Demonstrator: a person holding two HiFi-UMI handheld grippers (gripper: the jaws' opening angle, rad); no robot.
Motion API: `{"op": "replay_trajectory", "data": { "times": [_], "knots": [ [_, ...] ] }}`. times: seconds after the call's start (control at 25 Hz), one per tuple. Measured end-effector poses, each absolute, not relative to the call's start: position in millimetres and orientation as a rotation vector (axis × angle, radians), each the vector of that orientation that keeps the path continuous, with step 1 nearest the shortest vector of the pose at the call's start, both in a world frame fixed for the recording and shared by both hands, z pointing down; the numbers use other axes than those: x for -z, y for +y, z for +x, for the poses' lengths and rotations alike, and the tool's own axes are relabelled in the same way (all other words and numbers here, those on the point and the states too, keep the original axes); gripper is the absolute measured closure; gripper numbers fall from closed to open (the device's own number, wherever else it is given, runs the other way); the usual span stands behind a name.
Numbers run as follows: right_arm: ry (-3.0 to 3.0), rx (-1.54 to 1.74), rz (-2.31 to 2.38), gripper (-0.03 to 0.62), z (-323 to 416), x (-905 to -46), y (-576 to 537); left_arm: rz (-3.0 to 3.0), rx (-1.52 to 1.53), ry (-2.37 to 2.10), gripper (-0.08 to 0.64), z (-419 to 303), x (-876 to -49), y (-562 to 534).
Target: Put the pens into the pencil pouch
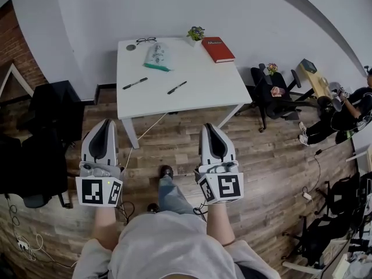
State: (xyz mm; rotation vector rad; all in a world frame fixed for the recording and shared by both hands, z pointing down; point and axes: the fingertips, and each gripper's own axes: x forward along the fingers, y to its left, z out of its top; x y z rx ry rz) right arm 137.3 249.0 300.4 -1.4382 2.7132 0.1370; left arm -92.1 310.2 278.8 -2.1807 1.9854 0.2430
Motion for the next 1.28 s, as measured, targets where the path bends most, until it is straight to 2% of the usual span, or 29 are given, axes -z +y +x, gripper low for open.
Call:
{"op": "replay_trajectory", "data": {
  "times": [0.8,1.28],
  "knots": [
    [2.783,-0.254,-1.262,0.552,87.7,-272.1,27.7,-2.056,-0.298,2.046,0.532,-125.9,-254.2,103.6],
    [2.831,-0.249,-1.198,0.552,75.4,-284.9,-42.2,-1.989,-0.282,2.149,0.532,-141.2,-273.8,51.5]
  ]
}}
